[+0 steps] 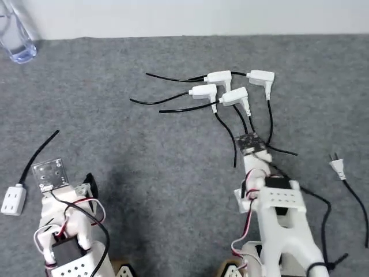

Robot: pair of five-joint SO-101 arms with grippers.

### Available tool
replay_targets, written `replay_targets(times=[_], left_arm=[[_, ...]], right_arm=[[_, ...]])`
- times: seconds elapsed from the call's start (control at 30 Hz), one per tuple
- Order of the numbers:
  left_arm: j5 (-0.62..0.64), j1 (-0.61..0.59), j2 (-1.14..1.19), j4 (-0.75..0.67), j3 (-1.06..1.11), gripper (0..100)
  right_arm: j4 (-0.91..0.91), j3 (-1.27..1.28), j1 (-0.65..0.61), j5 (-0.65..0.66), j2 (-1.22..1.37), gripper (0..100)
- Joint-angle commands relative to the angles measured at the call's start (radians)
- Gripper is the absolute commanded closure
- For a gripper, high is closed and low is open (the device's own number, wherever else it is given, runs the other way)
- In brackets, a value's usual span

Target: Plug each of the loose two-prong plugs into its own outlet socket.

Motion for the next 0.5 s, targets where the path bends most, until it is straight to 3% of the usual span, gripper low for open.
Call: replay_targets(times=[0.0, 0.27, 0.4, 0.47], left_arm=[[-0.114, -0.069, -0.009, -0.003, -0.05, 78], [-0.4, -0.436, -0.002, -0.075, -0.374, 81], [-0.623, -0.454, 0.0, -0.078, -0.449, 81], [-0.663, -0.454, 0.0, -0.087, -0.469, 81]], right_arm=[[-0.042, 0.011, -0.061, -0.011, -0.031, 51.5], [-0.05, 0.015, -0.054, -0.009, -0.031, 51.5], [-0.05, 0.015, -0.058, -0.009, -0.031, 51.5], [-0.05, 0.015, -0.058, -0.009, -0.031, 51.5]])
